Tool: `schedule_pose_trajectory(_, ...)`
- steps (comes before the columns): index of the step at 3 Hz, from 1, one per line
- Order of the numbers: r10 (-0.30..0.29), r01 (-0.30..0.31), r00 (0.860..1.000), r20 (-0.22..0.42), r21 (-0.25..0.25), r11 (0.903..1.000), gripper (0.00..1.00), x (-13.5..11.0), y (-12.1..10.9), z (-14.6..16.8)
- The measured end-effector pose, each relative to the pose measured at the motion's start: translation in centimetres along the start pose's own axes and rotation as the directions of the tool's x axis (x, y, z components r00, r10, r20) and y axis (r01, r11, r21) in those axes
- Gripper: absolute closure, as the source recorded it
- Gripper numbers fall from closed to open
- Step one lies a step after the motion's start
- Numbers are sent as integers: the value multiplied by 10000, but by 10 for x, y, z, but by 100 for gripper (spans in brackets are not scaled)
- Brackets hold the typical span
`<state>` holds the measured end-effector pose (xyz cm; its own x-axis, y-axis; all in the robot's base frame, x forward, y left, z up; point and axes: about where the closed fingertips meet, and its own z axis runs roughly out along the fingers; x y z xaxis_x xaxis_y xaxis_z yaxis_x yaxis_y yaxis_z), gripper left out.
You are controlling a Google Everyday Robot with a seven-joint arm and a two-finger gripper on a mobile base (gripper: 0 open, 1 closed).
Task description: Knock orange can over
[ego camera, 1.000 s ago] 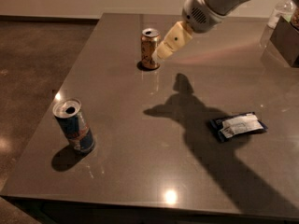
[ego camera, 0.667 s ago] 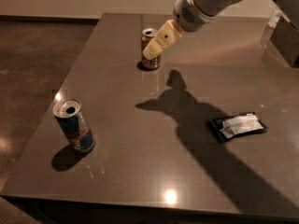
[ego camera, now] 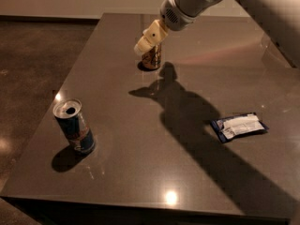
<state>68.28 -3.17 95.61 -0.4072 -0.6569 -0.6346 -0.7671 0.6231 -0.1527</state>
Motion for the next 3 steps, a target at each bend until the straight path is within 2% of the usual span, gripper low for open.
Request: schedule_pose_trajectory(3,-88,83,9999,-139,-355,9993,0,-14,-1,52)
